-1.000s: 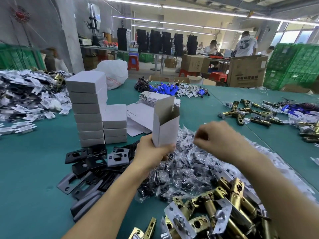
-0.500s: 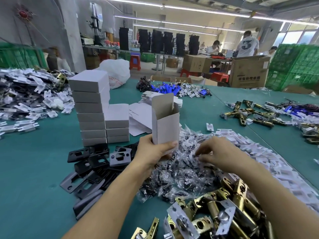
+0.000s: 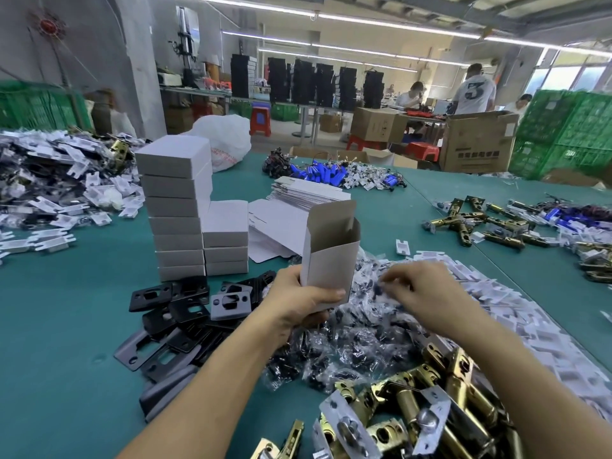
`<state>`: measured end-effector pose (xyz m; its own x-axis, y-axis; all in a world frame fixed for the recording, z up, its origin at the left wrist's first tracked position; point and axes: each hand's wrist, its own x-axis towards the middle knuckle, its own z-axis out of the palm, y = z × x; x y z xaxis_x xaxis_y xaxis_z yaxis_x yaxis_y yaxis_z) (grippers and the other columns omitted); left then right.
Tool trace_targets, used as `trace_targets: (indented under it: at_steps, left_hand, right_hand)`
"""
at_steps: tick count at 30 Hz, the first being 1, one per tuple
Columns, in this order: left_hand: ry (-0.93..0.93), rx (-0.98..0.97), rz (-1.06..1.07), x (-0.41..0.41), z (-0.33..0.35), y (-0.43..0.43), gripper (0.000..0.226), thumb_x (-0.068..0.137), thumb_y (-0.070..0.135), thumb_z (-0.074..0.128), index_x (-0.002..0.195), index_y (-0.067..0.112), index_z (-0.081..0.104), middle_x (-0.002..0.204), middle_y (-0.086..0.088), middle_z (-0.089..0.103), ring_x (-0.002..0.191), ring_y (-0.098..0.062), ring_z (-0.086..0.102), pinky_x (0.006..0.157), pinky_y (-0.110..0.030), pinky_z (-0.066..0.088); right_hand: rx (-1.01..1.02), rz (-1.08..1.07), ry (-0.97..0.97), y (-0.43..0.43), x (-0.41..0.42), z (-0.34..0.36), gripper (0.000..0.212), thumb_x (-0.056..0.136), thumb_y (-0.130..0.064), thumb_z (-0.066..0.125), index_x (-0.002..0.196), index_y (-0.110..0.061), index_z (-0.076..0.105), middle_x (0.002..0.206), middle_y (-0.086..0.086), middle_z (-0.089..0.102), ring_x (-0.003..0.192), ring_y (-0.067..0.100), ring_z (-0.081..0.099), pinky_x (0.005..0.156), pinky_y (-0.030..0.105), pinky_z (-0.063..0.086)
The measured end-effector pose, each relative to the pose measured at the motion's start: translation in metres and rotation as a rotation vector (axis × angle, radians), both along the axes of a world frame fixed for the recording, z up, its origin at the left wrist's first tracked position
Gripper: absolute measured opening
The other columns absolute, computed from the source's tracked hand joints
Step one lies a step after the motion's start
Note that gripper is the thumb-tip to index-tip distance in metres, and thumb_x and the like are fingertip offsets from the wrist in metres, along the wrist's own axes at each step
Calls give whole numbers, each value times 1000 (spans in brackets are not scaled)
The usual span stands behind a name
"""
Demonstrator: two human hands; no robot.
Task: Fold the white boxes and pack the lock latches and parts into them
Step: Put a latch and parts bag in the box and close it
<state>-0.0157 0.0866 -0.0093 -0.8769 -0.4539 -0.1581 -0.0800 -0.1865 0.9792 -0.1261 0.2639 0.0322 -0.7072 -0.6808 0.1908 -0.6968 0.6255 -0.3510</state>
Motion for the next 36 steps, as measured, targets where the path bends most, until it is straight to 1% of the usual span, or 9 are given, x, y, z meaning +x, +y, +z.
trace_targets:
  at_steps: [4, 6, 11, 14, 17, 24, 29, 33, 36]
  left_hand:
    - [-11, -11, -20, 1, 1, -1, 30, 73, -3, 83, 96, 9, 68, 96, -13, 74, 58, -15, 66, 55, -29, 57]
    - [-19, -30, -22, 2, 1, -2, 31, 72, -1, 85, 96, 8, 68, 97, -13, 74, 55, -14, 65, 55, -27, 55]
    - [-29, -84, -30, 1, -1, -3, 34, 67, -2, 88, 92, 10, 69, 95, -10, 74, 58, -12, 69, 56, -24, 57]
    - [-22, -155, -39, 0, -4, -2, 31, 65, -2, 90, 87, 12, 72, 87, -4, 75, 61, -10, 70, 59, -26, 59]
    - [-31, -205, -50, 0, -6, -1, 35, 64, 1, 91, 93, 9, 74, 89, -6, 74, 60, -9, 69, 56, -24, 55]
    - [-21, -187, -61, 2, -3, -1, 32, 65, 2, 91, 92, 7, 74, 85, -6, 74, 55, -8, 68, 51, -21, 52]
    - [-26, -191, -63, 4, 0, 1, 28, 68, 3, 90, 91, 4, 73, 82, -6, 73, 54, -10, 67, 52, -23, 53]
    - [-40, -218, -73, 4, 0, 1, 27, 68, 4, 90, 90, 4, 74, 85, -8, 71, 51, -7, 63, 51, -21, 51]
    - [-47, -246, -70, 5, 0, 1, 28, 69, 5, 89, 91, 3, 73, 87, -10, 72, 51, -8, 62, 51, -21, 50]
  right_hand:
    - [-578, 106, -22, -2, 11, 29, 18, 92, -11, 62, 102, -24, 69, 86, -11, 70, 74, 1, 65, 68, 19, 52]
    - [-700, 241, -47, -8, 21, 43, 20, 92, -8, 61, 104, -23, 66, 90, -10, 70, 79, 0, 67, 69, 16, 53]
    - [-557, 321, 202, -21, 36, 58, 23, 92, -9, 65, 115, -12, 64, 82, -7, 70, 67, -8, 62, 58, 7, 43]
    - [-347, 312, 214, -29, 39, 60, 17, 90, -15, 68, 104, -16, 59, 86, -1, 72, 75, 4, 66, 68, 24, 55]
    - [-262, 330, 193, -39, 45, 64, 7, 89, -14, 70, 93, -14, 64, 87, 3, 71, 84, 22, 66, 75, 45, 55]
    - [-136, 272, 130, -42, 40, 76, 14, 92, -12, 66, 96, -21, 76, 94, -1, 74, 88, 11, 67, 84, 33, 55]
    - [-264, 306, 40, -45, 41, 72, 10, 84, -11, 76, 86, -21, 79, 78, -16, 65, 75, -12, 58, 66, 5, 43]
    - [-303, 312, -24, -46, 37, 61, 13, 83, -6, 75, 85, -18, 80, 79, -10, 75, 78, 0, 69, 74, 20, 55]
    - [-348, 279, 9, -47, 34, 54, 9, 82, -12, 78, 85, -21, 81, 80, -10, 76, 79, 0, 68, 74, 19, 53]
